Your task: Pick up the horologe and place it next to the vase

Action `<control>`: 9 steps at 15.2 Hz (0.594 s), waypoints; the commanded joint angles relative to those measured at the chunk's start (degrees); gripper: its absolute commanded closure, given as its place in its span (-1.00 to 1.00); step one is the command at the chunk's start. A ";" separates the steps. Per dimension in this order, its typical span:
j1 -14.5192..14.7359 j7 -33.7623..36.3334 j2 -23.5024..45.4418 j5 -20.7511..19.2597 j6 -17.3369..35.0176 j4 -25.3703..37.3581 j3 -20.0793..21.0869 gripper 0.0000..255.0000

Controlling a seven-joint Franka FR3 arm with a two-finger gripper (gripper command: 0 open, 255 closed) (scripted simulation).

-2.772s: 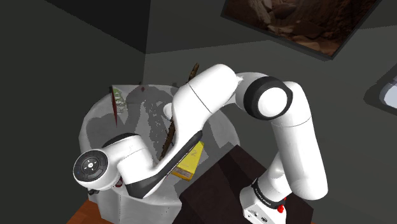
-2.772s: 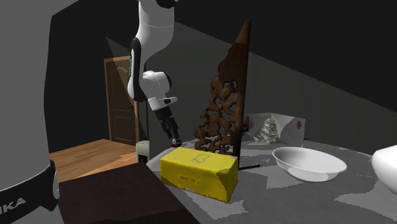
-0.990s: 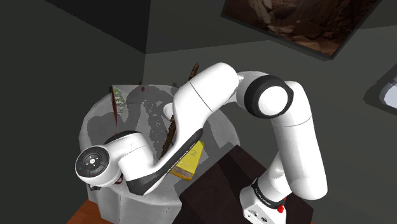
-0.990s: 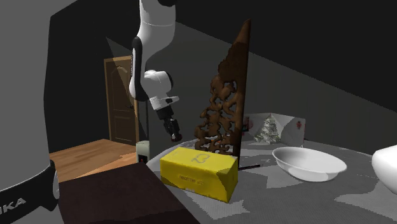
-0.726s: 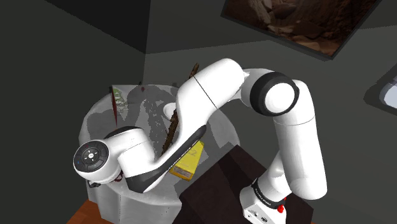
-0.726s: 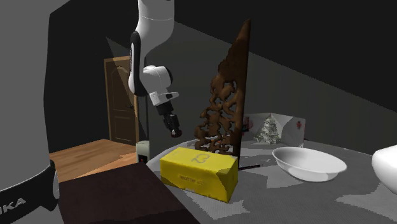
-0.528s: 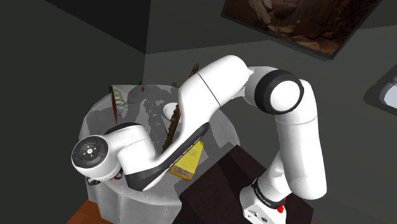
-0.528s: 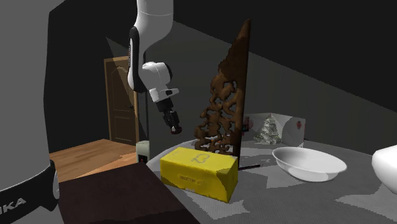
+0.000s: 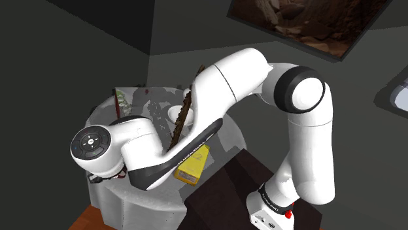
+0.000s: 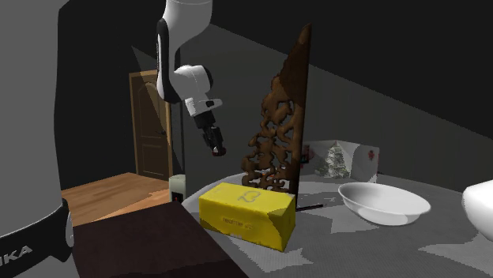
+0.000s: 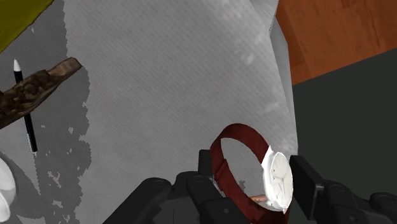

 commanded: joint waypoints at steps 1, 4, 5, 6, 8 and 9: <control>-0.26 -0.78 -1.02 0.93 -0.86 0.09 0.58 1.00; -0.79 -1.94 -2.59 2.21 -1.93 0.04 1.36 1.00; -0.96 -2.33 -3.10 2.64 -2.30 0.05 1.61 1.00; -1.13 -2.72 -3.61 3.07 -2.67 0.07 1.86 1.00; -1.46 -3.50 -4.61 3.93 -3.42 0.15 2.34 1.00; -1.62 -3.90 -5.10 4.35 -3.81 0.21 2.58 1.00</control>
